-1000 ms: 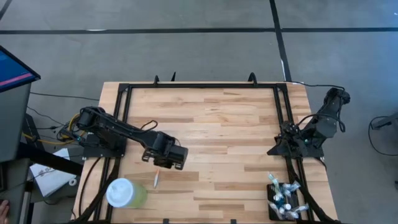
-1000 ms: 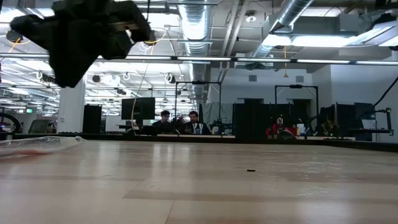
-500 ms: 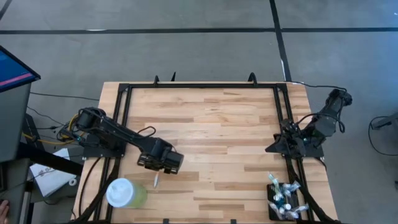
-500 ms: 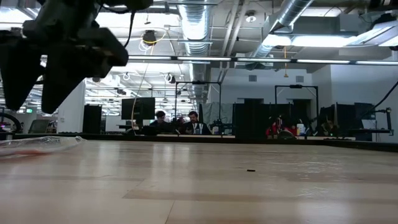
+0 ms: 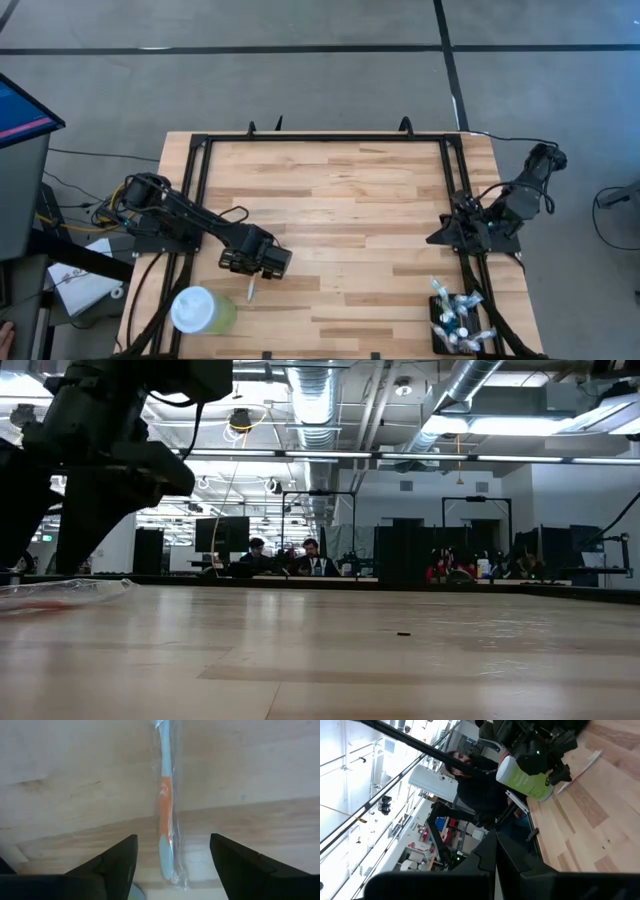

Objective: Pick & Place toothbrushing station
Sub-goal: Put the orange toothbrush into the black organizer

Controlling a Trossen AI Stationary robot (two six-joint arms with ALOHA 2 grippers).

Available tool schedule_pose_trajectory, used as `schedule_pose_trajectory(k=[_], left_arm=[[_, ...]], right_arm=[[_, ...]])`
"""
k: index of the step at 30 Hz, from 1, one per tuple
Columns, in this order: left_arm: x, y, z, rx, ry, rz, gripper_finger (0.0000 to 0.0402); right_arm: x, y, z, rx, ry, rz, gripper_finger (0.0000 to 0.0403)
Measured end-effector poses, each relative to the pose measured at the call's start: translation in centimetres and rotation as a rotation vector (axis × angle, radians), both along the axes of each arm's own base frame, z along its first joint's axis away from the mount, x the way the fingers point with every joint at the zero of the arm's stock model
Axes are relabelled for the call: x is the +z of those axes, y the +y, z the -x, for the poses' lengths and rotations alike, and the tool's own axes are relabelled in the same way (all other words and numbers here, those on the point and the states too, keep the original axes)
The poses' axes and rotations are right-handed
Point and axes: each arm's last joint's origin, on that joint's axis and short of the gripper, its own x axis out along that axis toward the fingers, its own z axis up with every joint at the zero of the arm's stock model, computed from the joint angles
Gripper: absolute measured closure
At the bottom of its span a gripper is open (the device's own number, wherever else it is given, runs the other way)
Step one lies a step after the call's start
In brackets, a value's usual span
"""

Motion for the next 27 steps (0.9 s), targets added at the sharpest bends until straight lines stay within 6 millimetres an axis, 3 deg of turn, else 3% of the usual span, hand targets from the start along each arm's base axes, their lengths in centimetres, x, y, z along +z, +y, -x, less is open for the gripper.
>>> schedule_pose_trajectory(k=[11, 19, 27], left_arm=[[-0.8, -0.1, 0.3, 0.018, 0.001, -0.017, 0.0161], [-2.9, -0.6, -0.6, -0.010, 0.004, -0.024, 0.0161], [-2.9, -0.4, -0.9, -0.017, -0.042, -0.062, 0.0174]], right_arm=[[0.0, -0.5, -0.4, -0.060, -0.007, 0.025, 0.0403], [0.0, -0.8, -0.6, -0.094, -0.007, 0.026, 0.0403], [0.0, -0.8, -0.6, -0.094, -0.007, 0.025, 0.0403]])
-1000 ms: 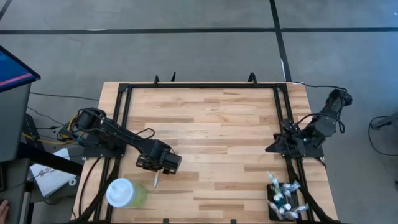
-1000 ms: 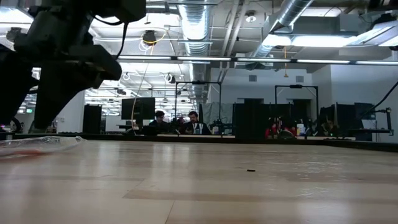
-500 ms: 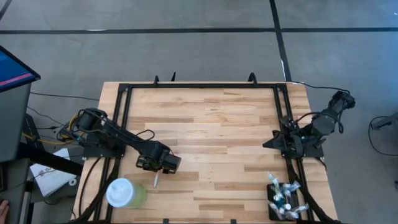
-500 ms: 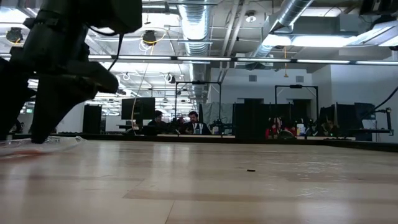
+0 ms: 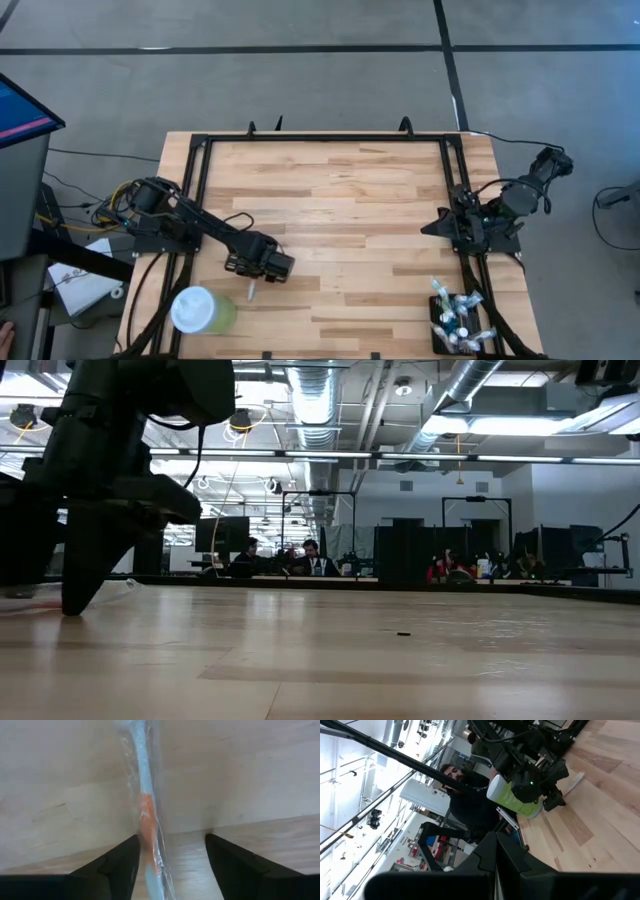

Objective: Pick & Place toothbrushing station
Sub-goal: Put the orange toothbrush into the black organizer

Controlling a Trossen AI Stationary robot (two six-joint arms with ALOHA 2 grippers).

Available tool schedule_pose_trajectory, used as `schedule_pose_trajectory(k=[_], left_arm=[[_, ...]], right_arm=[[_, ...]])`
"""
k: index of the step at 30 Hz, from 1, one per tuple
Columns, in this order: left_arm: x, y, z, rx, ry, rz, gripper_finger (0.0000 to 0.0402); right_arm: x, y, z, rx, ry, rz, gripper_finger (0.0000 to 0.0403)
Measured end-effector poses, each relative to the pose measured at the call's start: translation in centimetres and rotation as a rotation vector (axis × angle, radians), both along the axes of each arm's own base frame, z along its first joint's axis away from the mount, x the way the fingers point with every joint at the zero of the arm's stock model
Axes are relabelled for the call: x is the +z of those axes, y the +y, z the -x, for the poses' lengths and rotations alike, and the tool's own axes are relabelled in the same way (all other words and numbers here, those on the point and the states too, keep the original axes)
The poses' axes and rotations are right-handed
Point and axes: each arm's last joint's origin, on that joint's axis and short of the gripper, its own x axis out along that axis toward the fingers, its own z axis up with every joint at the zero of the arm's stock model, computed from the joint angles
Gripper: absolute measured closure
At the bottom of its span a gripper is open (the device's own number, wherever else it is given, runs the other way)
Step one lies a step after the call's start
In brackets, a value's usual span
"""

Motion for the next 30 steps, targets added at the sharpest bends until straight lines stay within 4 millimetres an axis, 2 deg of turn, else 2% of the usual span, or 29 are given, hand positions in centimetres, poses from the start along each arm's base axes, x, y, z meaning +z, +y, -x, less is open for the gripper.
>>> schedule_pose_trajectory(k=[19, 24, 30], left_arm=[[-0.9, -0.1, 0.1, -0.004, -0.053, 0.025, 0.0380], [-0.7, -0.1, 0.0, -0.004, -0.062, 0.022, 0.0389], [1.0, 0.2, -0.4, 0.020, -0.194, -0.091, 0.0395]], right_arm=[[0.0, 0.0, 0.0, 0.000, 0.000, 0.000, 0.0403], [0.0, 0.0, 0.0, 0.001, -0.003, 0.015, 0.0403], [0.0, 0.0, 0.0, 0.001, -0.004, 0.015, 0.0403]])
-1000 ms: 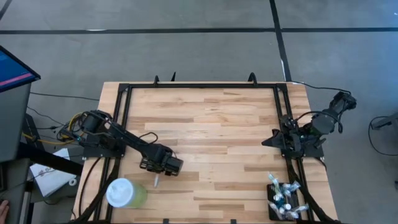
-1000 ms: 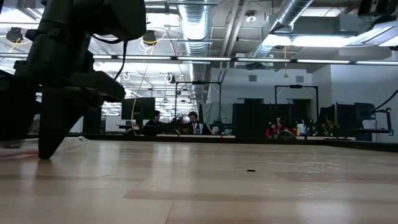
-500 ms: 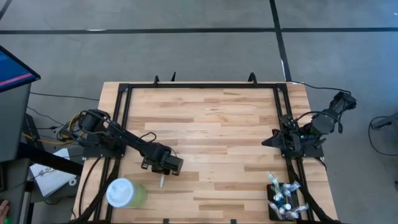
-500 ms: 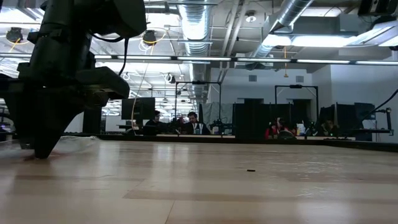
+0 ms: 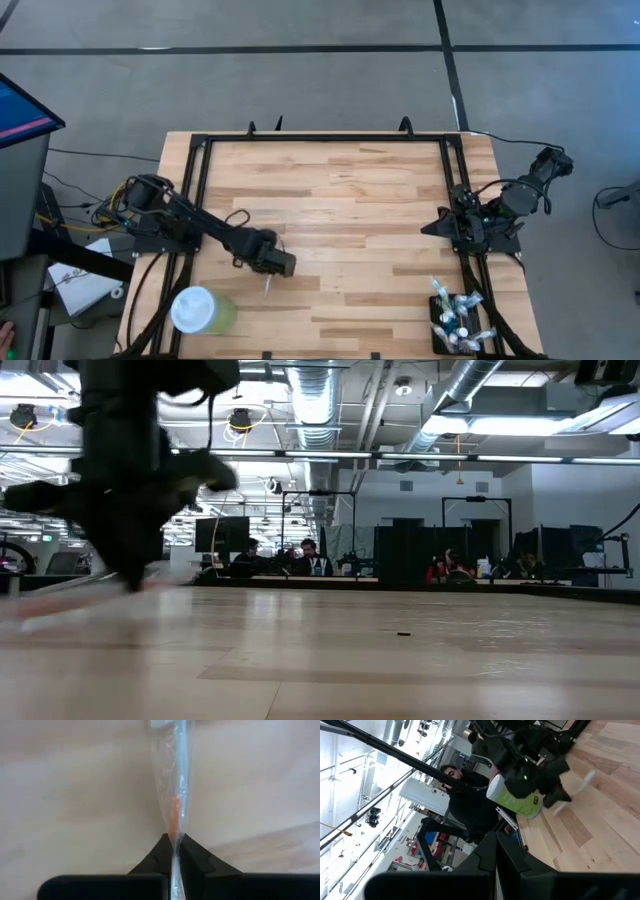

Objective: Pick & Place toothbrushing station
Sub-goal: Put the orange toothbrush into the black organizer

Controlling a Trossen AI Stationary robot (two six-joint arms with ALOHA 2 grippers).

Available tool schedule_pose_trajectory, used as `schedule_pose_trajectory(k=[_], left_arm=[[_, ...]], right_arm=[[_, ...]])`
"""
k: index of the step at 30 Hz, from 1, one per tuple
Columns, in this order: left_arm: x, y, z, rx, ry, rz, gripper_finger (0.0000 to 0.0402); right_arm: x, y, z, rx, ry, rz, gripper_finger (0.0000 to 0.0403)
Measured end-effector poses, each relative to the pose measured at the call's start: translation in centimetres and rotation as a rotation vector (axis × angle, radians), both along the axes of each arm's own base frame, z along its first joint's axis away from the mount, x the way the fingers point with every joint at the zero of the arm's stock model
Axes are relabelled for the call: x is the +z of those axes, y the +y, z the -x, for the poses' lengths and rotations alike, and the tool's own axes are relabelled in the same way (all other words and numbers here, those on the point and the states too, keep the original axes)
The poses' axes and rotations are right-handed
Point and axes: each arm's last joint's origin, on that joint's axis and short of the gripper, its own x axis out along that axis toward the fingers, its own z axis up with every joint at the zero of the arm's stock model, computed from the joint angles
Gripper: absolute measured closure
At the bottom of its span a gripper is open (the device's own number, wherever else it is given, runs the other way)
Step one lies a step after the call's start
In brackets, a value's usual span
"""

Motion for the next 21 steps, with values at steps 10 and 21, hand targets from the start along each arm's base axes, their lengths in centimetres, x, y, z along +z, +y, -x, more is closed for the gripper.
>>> schedule_pose_trajectory(k=[10, 21], left_arm=[[4.7, 0.9, -0.7, 0.079, -0.373, -0.228, 0.0396], [9.9, 2.5, -4.6, 0.076, -0.928, -0.458, 0.0396]], right_arm=[[0.0, 0.0, 0.0, 0.000, -0.001, 0.003, 0.0400], [0.5, 0.0, 0.0, -0.006, -0.064, 0.051, 0.0263]])
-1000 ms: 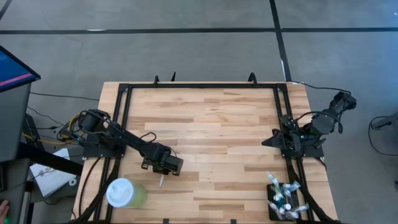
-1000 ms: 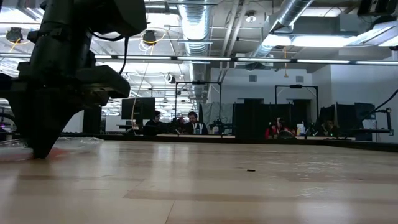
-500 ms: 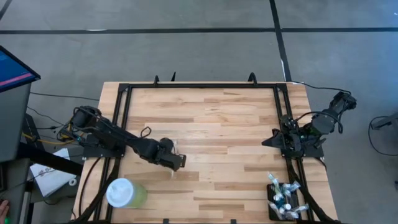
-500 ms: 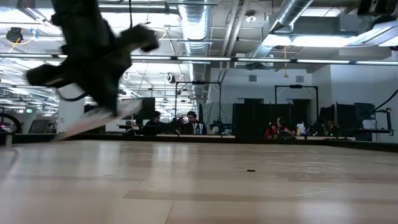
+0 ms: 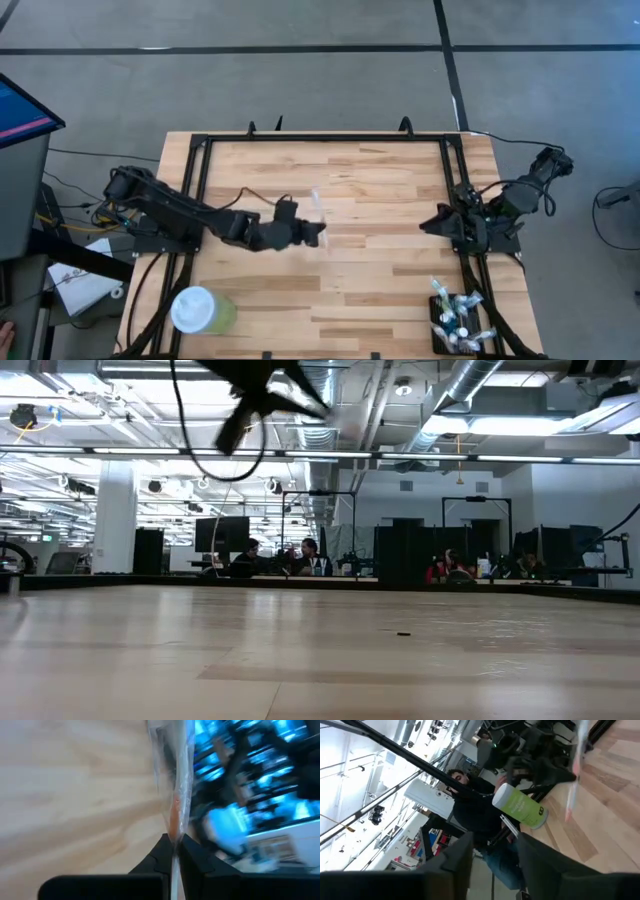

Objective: Pick & Place toothbrushing station
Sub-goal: Put the orange toothbrush into the black organizer

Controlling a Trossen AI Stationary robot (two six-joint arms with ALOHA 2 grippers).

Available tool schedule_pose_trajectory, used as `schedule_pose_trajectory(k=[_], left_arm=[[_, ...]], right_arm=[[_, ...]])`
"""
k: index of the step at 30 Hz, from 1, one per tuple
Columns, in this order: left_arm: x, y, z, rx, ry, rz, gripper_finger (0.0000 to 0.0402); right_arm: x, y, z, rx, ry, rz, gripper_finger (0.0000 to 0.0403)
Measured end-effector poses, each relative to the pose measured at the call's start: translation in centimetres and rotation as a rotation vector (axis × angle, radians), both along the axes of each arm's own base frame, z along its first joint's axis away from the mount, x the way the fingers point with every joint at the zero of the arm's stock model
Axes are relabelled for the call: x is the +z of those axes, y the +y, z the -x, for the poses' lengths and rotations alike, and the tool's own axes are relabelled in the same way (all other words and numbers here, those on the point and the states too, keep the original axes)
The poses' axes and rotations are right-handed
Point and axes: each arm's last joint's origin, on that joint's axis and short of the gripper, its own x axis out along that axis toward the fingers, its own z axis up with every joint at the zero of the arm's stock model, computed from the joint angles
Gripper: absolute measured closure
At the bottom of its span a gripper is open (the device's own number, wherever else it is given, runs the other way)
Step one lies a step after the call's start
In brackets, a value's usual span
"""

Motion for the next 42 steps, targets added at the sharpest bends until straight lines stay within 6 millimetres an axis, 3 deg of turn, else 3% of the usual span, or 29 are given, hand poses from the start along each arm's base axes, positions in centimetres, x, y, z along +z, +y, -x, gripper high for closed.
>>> schedule_pose_trajectory(k=[9, 15, 21, 31, 42], left_arm=[[3.4, 2.4, -1.6, -0.014, -0.264, -0.155, 0.0396], [6.9, 2.6, -3.3, -0.102, -0.322, -0.269, 0.0396], [9.3, 2.8, -6.4, -0.188, -0.385, -0.331, 0.0396], [9.1, 1.0, -11.4, -0.369, -0.414, -0.381, 0.0396], [10.5, -2.2, -13.4, -0.424, -0.436, -0.376, 0.0396]], right_arm=[[-0.1, 0.1, -0.1, -0.002, -0.001, 0.055, 0.0173], [-0.3, 0.4, -0.6, -0.004, 0.018, 0.074, 0.0172], [-0.3, 0.5, -0.9, -0.017, 0.015, 0.071, 0.0184], [0.2, 0.2, -1.1, -0.039, -0.022, 0.041, 0.0182], [0.6, 0.2, -0.7, 0.004, -0.061, 0.012, 0.0177]])
